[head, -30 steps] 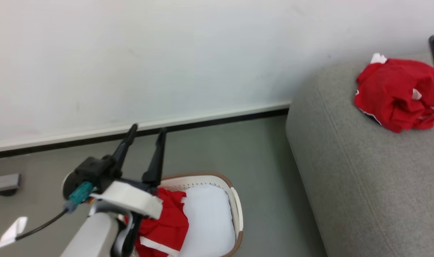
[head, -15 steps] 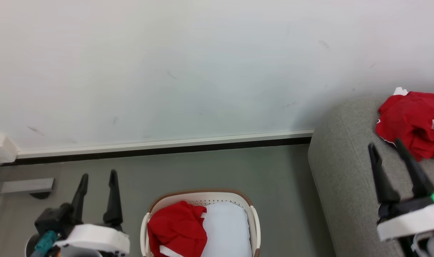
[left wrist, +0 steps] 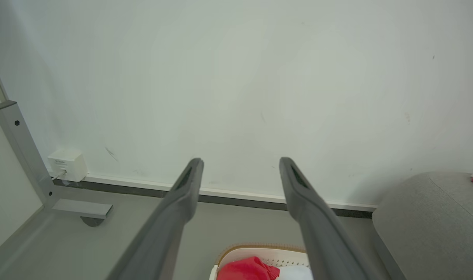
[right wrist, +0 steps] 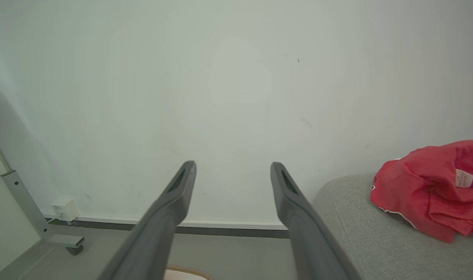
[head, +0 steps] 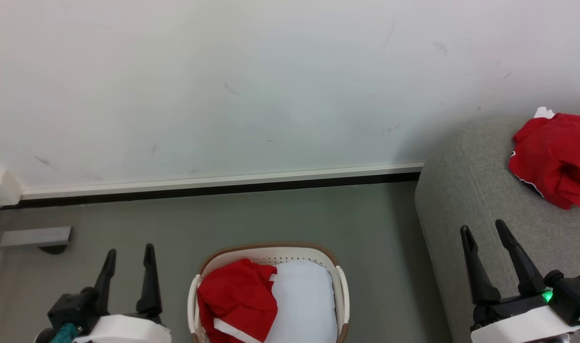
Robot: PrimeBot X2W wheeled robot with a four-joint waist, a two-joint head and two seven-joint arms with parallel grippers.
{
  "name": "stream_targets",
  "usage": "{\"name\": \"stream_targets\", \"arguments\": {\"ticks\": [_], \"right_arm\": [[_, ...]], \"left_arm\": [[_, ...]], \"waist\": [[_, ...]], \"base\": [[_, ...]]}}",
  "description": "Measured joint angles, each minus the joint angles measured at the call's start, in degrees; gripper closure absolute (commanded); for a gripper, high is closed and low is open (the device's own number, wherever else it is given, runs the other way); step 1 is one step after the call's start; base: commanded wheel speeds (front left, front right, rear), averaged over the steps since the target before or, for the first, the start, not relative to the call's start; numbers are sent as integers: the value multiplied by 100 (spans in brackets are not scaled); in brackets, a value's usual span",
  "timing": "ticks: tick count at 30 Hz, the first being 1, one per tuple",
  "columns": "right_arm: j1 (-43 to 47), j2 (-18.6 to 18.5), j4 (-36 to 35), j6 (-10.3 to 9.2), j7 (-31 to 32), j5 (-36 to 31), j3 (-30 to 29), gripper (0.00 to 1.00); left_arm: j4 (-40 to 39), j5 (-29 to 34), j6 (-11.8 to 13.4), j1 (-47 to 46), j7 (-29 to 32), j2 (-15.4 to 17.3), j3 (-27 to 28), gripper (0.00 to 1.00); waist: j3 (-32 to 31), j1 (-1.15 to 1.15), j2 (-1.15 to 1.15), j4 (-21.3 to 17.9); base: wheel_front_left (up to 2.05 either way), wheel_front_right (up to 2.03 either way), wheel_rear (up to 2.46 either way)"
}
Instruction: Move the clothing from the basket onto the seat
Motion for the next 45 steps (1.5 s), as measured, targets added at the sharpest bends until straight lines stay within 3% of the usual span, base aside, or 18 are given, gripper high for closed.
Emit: {"name": "stream_targets", "arguments": {"ticks": [11, 27, 36, 45], "right_arm": [[-121, 23, 1, 1, 0, -63, 43, 0], [-370, 13, -105, 1, 1, -43, -5, 0], [-965, 64, -366, 0, 0, -42, -8, 0], [-1486, 325, -687, 1, -1, -25, -64, 0]], "left_arm": [[100, 307, -282, -121, 0, -188, 267, 0], [176, 515, -471, -379, -1, -291, 296, 0], [923, 528, -602, -1193, -1, -297, 36, 0], [2334, 601, -709, -2142, -1, 25, -197, 0]], "waist": [[107, 1, 0, -46], [411, 1, 0, -158], [1165, 1, 0, -300], [2068, 2, 0, -593]], "base": [[0, 0, 0], [0, 0, 0], [0, 0, 0], [0, 0, 0]]}}
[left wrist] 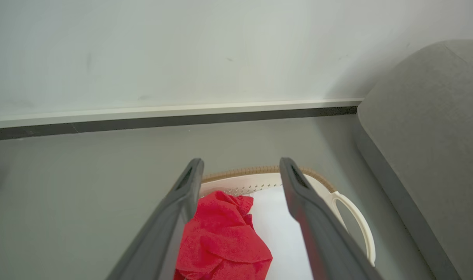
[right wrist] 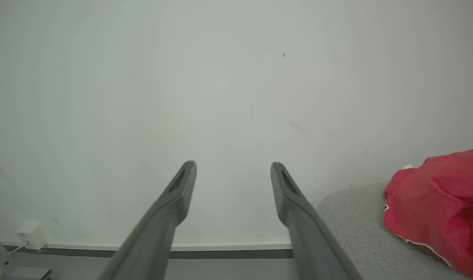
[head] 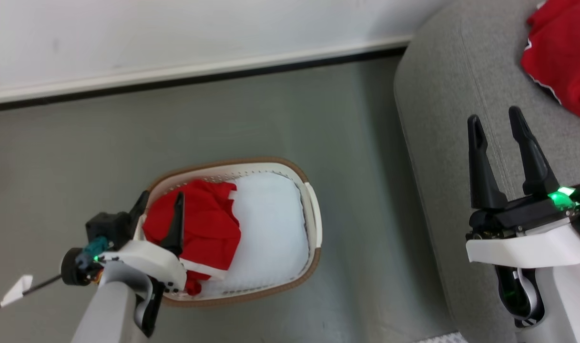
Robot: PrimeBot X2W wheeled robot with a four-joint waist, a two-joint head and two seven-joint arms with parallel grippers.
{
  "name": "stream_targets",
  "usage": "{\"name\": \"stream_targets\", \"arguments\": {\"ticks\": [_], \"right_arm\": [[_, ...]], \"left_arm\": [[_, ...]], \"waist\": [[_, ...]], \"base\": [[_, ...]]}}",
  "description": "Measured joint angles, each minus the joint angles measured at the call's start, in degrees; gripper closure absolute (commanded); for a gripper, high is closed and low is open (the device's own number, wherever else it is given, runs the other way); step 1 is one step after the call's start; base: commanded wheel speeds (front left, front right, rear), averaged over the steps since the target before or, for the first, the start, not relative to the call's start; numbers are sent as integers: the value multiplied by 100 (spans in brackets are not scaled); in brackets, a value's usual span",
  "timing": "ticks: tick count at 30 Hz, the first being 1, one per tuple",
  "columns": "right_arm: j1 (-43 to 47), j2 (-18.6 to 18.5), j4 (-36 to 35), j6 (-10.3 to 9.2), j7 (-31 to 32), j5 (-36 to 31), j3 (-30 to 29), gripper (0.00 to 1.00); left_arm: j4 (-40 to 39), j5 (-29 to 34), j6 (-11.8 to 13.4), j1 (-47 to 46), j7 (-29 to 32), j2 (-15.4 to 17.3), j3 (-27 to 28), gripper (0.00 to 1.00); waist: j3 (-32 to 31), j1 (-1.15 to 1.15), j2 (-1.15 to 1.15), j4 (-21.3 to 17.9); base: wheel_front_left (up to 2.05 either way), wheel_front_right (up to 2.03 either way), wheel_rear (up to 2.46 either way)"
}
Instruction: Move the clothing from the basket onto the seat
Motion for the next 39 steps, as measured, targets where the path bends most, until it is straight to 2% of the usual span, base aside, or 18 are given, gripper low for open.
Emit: {"name": "stream_targets", "arguments": {"ticks": [5, 12, 17, 22, 29, 34, 39], "right_arm": [[-187, 70, -218, 0, 0, -5, 24, 0], [-345, 238, -604, 0, 0, -165, -13, 0], [-415, 341, -837, 0, 0, -242, 35, 0], [-537, 393, -928, 0, -1, -249, 53, 0], [-550, 438, -966, 0, 0, -172, 34, 0], [-639, 444, -1054, 0, 0, 33, 54, 0], [-645, 446, -1077, 0, 0, 210, 80, 0]], "left_arm": [[899, -71, -44, -510, 0, 116, -112, 0], [2001, -4, -86, -1280, 46, 365, -561, 0], [2581, 143, -90, -1771, 196, 494, -1225, 0], [3159, 480, -90, -2077, 547, 857, -1959, 0], [3457, 595, -91, -2351, 757, 1134, -2791, 0], [3567, 586, -90, -2578, 1033, 1494, -3348, 0], [3629, 453, -90, -2674, 1254, 1714, -3795, 0]], "waist": [[425, 0, 0, -237], [985, 0, 0, -569], [1378, 0, 0, -749], [1689, -1, 0, -946], [2041, -1, 0, -1272], [2299, -1, 0, -1489], [2497, -1, 0, -1706]], "base": [[0, 0, 0], [0, 0, 0], [0, 0, 0], [0, 0, 0], [0, 0, 0], [0, 0, 0], [0, 0, 0]]}}
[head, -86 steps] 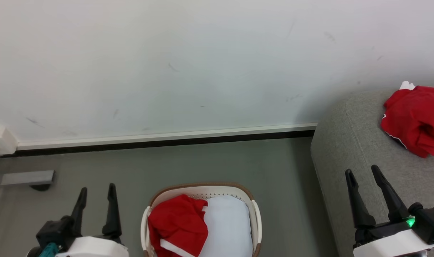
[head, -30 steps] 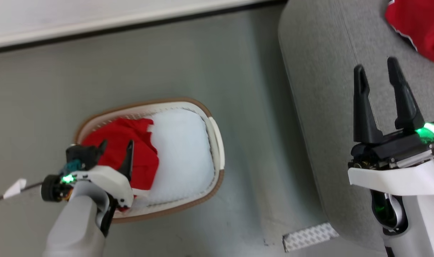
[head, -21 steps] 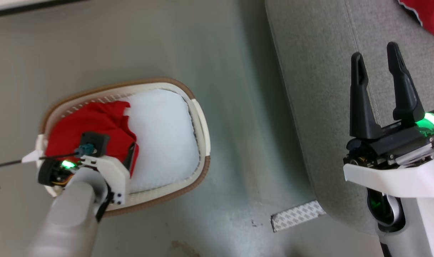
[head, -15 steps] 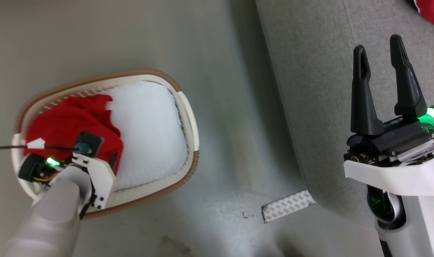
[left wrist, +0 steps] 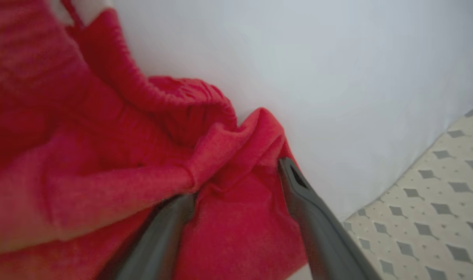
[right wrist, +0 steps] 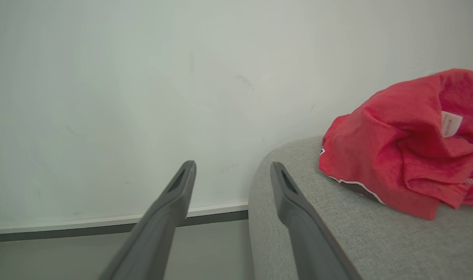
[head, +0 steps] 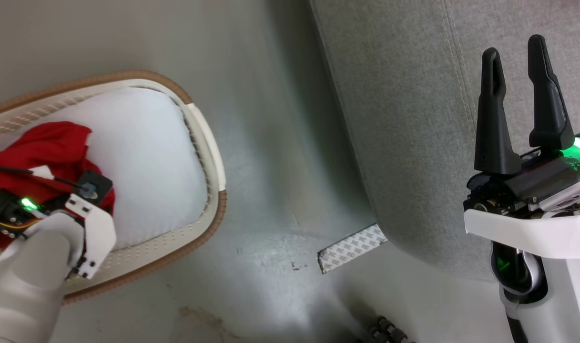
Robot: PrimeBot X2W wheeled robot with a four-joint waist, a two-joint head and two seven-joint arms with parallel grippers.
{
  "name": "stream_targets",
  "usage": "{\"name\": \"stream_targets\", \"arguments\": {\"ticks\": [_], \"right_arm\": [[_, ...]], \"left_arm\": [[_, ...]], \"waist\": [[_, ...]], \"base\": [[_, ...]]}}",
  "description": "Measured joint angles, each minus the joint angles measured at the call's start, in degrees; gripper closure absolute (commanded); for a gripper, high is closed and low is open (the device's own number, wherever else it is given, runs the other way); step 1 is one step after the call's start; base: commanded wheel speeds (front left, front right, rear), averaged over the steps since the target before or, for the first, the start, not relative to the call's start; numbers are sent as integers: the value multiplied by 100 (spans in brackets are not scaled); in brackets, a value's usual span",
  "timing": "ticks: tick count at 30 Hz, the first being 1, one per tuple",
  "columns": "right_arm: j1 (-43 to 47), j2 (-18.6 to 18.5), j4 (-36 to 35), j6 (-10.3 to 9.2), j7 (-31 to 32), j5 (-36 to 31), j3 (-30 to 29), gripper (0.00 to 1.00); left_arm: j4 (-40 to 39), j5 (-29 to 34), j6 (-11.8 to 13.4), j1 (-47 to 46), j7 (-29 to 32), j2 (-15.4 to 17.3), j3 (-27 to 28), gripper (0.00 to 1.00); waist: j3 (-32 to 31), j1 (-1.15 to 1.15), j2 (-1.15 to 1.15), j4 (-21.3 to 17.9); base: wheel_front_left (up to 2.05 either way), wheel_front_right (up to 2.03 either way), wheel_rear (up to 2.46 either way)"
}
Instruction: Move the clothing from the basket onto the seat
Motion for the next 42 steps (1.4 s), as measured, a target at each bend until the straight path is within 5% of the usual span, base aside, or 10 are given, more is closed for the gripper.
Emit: {"name": "stream_targets", "arguments": {"ticks": [2, 3, 4, 5, 6, 15, 28, 35, 42], "right_arm": [[-2, 0, -2, 0, 0, 41, 0, 0], [-3, 0, -3, 0, 0, 48, -2, 0], [-4, 0, -5, 0, 0, 48, -4, 0], [-4, 0, -5, 0, 0, 49, -11, 0], [-4, 0, -5, 0, 0, 49, -19, 0], [-57, 2, 54, 0, 0, 2, -35, 0], [190, 13, 403, 0, 0, -323, -140, 0], [506, -37, 623, 0, -1, -435, -188, 0], [905, -245, 790, 0, 0, -431, -271, 0]], "left_arm": [[14, -92, 0, -26, 7, 79, -125, 0], [18, -143, 0, -36, 8, 101, -169, 8], [23, -189, 0, -49, 8, 120, -212, 43], [26, -225, 0, -62, 8, 135, -266, 64], [26, -261, 0, -73, 7, 146, -309, 100], [49, -661, 0, -101, -153, 77, -575, 100], [-25, -1360, 0, 410, -1073, -662, -393, 100], [-465, -1868, 0, 732, -1239, -985, -151, 100], [-1708, -1927, 70, 1089, -1251, -1113, 171, 100]], "waist": [[62, 0, 0, -65], [88, 0, 0, -90], [110, 0, 0, -109], [127, 0, 0, -122], [136, 0, 0, -126], [-59, 0, 0, -26], [-1368, -1, 0, 299], [-2251, -1, 0, 600], [-3031, -2, 0, 966]], "base": [[0, 0, 0], [0, 0, 0], [0, 0, 0], [0, 0, 0], [0, 0, 0], [0, 0, 0], [0, 0, 0], [0, 0, 0], [0, 0, 0]]}}
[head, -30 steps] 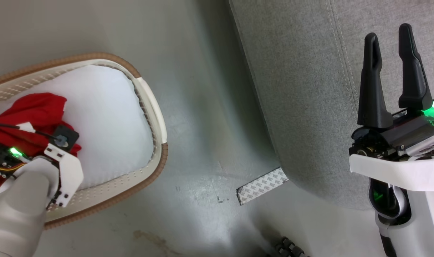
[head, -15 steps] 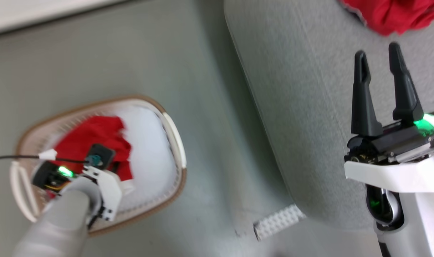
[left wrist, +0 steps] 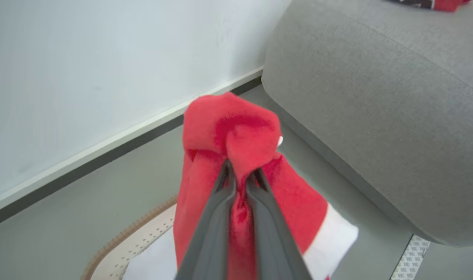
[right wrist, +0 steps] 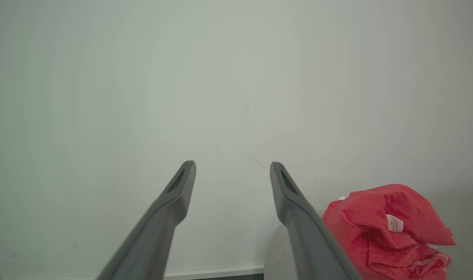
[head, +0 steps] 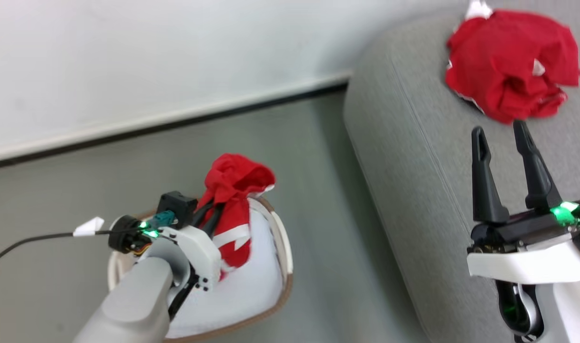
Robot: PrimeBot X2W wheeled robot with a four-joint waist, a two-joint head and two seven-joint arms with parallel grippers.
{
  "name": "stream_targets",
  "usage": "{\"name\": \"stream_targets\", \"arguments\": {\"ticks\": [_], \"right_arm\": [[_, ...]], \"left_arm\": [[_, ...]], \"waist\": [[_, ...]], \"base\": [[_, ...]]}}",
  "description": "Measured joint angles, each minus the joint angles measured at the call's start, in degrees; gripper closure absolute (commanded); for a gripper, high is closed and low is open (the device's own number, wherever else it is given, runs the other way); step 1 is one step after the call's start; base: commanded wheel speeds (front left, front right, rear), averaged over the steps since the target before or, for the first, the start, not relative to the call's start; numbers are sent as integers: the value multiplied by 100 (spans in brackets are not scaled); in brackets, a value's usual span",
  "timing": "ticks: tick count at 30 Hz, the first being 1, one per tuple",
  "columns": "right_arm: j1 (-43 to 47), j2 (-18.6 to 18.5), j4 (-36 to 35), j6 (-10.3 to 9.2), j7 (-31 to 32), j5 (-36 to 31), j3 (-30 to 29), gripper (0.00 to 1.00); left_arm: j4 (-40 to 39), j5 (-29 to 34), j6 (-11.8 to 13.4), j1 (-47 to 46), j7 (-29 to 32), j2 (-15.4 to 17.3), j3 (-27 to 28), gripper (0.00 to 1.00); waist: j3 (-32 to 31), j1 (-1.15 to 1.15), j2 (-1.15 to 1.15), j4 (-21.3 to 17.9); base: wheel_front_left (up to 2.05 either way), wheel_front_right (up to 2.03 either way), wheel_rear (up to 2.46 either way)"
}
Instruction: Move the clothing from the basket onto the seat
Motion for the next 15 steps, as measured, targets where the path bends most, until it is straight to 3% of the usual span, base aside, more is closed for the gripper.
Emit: {"name": "stream_targets", "arguments": {"ticks": [15], "right_arm": [[464, -200, 223, 0, 0, 104, 209, 0]], "left_arm": [[-2228, 65, 101, 555, -1, -54, 821, 100]], "waist": [[-1085, 0, 0, 561]], "base": [[0, 0, 0]]}}
